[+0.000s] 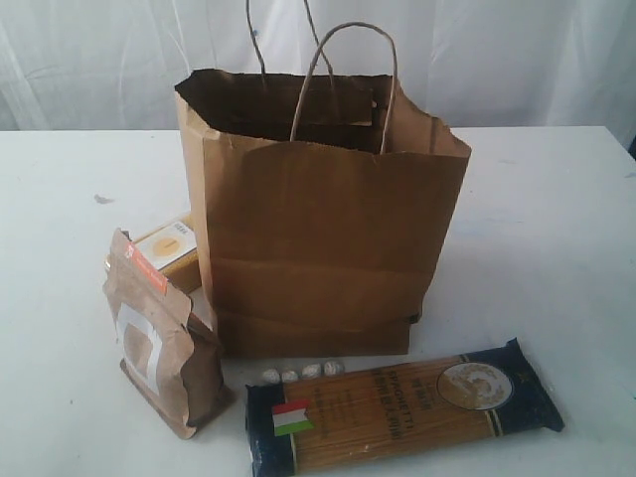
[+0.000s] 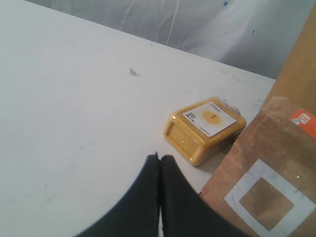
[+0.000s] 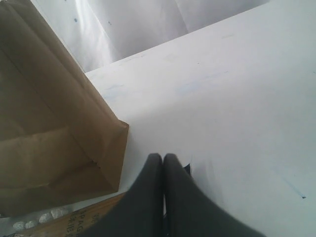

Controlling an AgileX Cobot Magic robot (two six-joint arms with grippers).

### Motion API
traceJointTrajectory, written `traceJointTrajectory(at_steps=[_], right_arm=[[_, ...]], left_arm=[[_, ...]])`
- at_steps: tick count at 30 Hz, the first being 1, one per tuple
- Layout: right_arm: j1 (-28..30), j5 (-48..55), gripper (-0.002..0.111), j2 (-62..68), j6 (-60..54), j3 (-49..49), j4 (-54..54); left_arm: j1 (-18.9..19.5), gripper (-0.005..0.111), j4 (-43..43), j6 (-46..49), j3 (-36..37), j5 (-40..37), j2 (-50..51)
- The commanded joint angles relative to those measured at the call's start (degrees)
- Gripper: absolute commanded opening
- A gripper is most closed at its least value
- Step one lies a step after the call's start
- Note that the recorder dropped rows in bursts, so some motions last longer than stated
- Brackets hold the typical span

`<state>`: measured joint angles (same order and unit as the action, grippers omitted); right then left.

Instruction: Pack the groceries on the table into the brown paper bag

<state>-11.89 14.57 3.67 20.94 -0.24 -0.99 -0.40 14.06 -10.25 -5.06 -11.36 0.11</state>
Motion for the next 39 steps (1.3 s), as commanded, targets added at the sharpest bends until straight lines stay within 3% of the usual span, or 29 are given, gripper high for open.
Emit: traceJointTrajectory(at_steps=[1,6,11,15,19,23,24,27,32,34,36,39], right_arm=[[0.44,-0.51,0.0,-0.16,0.24,0.24,0.45],[0.44,-0.51,0.0,-0.16,0.24,0.24,0.45],[0.44,-0.51,0.0,-0.16,0.24,0.24,0.59],[0.44,-0.51,0.0,-0.16,0.24,0.24,0.59],[0.44,-0.51,0.0,-0.16,0.24,0.24,0.59],[0.44,-0.51,0.0,-0.16,0.24,0.24,0.59],[0.44,-0.51,0.0,-0.16,0.24,0.24,0.59],[0.44,-0.51,0.0,-0.16,0.24,0.24,0.59],[0.44,-0.51,0.0,-0.16,0.24,0.24,0.59],[0.44,-0.51,0.0,-0.16,0.24,0.24,0.59],[0.44,-0.51,0.0,-0.16,0.24,0.24,0.59],[0.44,-0.51,0.0,-0.16,0.24,0.24,0.45]], left_arm=[[-0.35,0.001,0.48,-0.03,0.34,0.17,-0.11],[-0.35,0.001,2.49,-0.72,0.34,2.5,-0.11],[-0.35,0.001,16.7,-5.54,0.34,8.29,-0.11],[-0.35,0.001,27.21,-5.64,-0.55,8.06,-0.11],[-0.35,0.001,29.74,-3.13,-7.23,-2.35,-0.11],[-0.35,0.0,28.27,12.14,-19.01,-16.92,1.43],[-0.35,0.0,24.21,11.55,-24.58,-24.57,6.64],[-0.35,0.0,18.51,12.86,-32.42,-34.81,20.43],[-0.35,0.0,20.35,17.85,-40.21,-35.75,38.69],[-0.35,0.001,24.97,18.52,-42.16,-34.27,45.48],[-0.35,0.016,29.89,20.26,-42.35,-33.03,50.42],[-0.35,0.073,39.91,26.15,-42.35,-33.08,55.94]])
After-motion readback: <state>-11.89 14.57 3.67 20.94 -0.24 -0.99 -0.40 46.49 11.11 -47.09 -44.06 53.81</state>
